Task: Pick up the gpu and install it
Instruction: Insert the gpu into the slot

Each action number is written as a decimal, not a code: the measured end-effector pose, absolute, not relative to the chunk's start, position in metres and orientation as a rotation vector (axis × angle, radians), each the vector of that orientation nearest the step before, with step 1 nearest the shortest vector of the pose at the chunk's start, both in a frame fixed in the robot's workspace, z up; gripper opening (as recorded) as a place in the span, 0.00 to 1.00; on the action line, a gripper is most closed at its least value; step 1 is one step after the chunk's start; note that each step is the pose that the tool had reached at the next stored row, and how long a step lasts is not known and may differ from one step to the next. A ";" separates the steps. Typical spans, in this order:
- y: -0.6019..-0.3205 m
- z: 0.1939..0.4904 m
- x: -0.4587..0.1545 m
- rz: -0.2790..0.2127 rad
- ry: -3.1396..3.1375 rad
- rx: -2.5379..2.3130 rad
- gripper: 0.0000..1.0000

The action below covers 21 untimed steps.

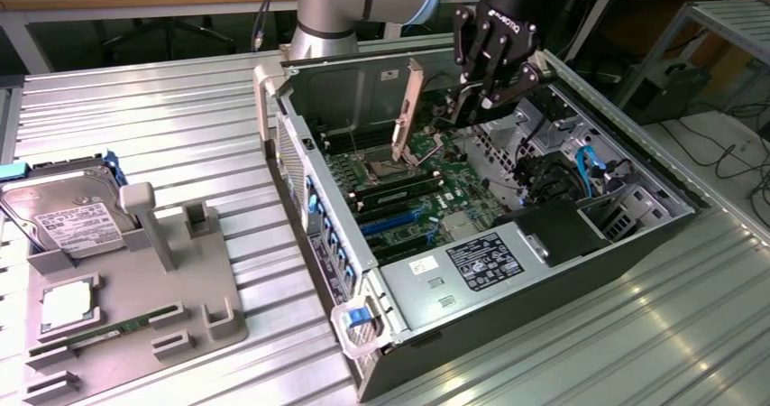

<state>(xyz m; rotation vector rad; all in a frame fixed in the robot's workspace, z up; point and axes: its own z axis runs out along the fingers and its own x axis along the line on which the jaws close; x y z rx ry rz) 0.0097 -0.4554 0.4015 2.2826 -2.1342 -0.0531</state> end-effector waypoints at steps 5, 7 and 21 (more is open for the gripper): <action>-0.455 0.401 0.010 -0.053 -2.137 2.280 0.27; -0.455 0.400 0.010 -0.053 -2.138 2.279 0.27; -0.455 0.397 0.010 -0.053 -2.146 2.271 0.27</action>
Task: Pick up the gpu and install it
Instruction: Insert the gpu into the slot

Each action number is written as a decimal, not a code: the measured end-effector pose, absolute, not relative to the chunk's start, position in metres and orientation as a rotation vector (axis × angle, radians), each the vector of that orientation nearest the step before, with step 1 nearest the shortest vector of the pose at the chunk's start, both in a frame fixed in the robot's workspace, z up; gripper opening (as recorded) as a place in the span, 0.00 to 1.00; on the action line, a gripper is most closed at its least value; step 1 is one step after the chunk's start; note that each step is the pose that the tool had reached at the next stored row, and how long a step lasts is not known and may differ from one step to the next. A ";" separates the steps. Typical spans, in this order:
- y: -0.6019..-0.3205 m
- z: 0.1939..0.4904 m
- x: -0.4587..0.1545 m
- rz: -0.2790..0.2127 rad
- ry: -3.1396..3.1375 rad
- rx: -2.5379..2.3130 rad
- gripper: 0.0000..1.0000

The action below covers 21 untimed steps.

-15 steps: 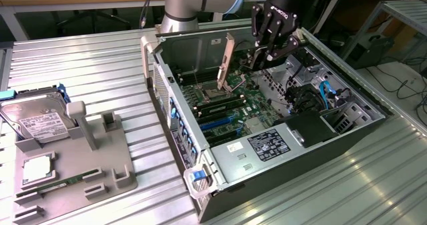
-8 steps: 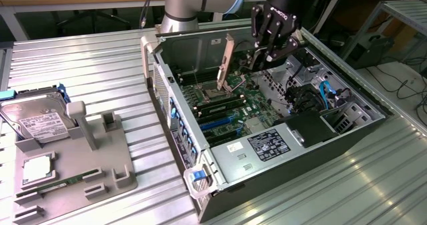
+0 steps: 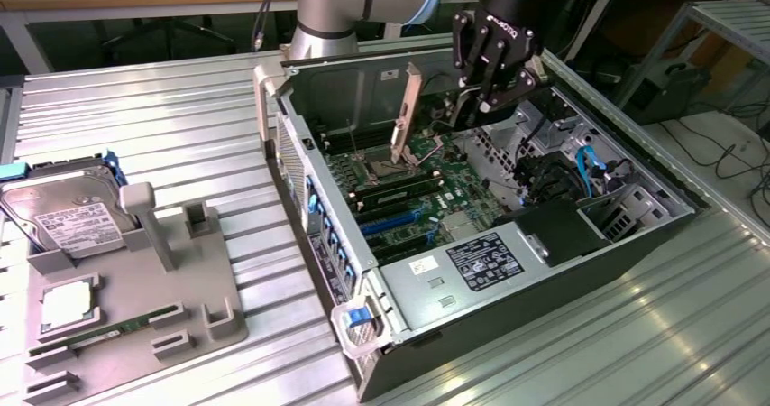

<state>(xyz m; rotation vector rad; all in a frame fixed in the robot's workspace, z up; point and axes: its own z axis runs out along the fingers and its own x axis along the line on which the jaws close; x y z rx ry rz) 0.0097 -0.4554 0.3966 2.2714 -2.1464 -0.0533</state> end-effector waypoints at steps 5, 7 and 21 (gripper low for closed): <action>-0.455 0.395 0.010 -0.053 -2.149 2.269 0.27; -0.455 0.395 0.010 -0.053 -2.150 2.268 0.27; -0.455 0.391 0.010 -0.053 -2.155 2.263 0.27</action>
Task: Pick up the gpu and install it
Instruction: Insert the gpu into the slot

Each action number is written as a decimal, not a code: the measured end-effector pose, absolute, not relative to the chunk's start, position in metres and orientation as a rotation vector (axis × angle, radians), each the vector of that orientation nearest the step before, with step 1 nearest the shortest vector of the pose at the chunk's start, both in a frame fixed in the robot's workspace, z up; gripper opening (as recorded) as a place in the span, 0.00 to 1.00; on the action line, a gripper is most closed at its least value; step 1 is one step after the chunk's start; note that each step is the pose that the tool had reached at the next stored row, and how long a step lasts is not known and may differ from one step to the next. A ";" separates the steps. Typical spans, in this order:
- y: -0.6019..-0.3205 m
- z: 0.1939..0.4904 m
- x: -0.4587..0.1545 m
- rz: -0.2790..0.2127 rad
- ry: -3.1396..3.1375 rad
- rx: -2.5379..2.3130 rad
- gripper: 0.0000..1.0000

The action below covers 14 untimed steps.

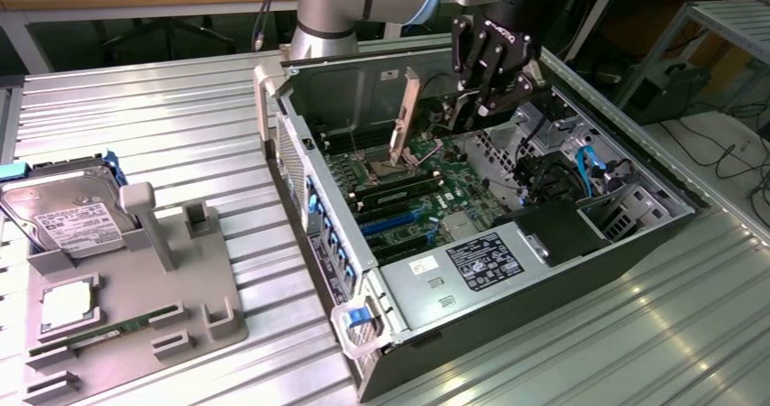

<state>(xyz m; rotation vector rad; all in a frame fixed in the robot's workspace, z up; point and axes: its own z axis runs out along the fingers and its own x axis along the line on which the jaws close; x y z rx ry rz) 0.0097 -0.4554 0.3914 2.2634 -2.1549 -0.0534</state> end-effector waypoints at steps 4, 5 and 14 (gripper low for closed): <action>-0.455 0.390 0.010 -0.053 -2.156 2.263 0.27; -0.455 0.390 0.010 -0.053 -2.156 2.262 0.27; -0.455 0.386 0.010 -0.054 -2.161 2.258 0.27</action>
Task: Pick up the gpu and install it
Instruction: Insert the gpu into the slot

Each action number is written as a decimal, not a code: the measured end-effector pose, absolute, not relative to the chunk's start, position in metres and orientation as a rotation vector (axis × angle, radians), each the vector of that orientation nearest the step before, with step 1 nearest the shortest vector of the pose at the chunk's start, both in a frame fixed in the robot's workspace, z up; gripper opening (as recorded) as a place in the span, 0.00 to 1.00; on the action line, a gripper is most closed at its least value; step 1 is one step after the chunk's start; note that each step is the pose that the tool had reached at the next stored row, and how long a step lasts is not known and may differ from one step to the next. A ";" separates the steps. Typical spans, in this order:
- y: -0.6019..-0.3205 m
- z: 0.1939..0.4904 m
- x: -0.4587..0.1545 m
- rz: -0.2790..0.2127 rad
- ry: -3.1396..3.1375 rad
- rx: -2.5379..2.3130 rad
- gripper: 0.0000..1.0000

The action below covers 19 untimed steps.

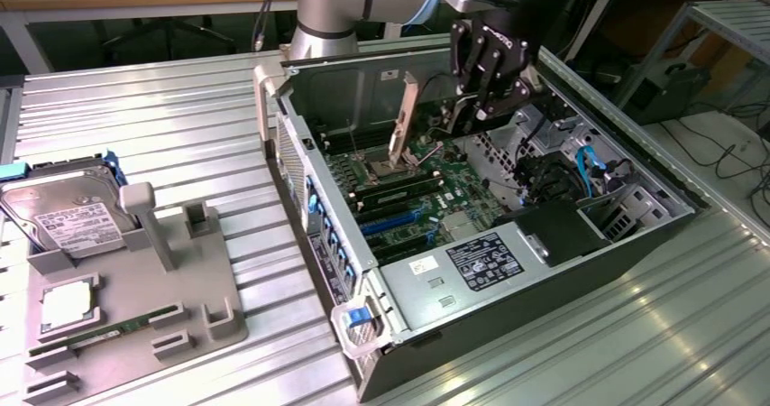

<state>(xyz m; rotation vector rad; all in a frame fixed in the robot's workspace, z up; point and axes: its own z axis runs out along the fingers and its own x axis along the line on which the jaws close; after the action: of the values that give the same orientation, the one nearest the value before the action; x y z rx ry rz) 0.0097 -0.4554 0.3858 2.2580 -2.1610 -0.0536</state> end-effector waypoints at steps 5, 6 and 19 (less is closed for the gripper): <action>-0.455 0.383 0.010 -0.054 -2.163 2.255 0.27; -0.455 0.383 0.010 -0.055 -2.164 2.254 0.27; -0.456 0.379 0.010 -0.057 -2.167 2.249 0.27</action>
<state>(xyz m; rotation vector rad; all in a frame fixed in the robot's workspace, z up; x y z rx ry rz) 0.0097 -0.4555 0.3786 2.2494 -2.1667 -0.0571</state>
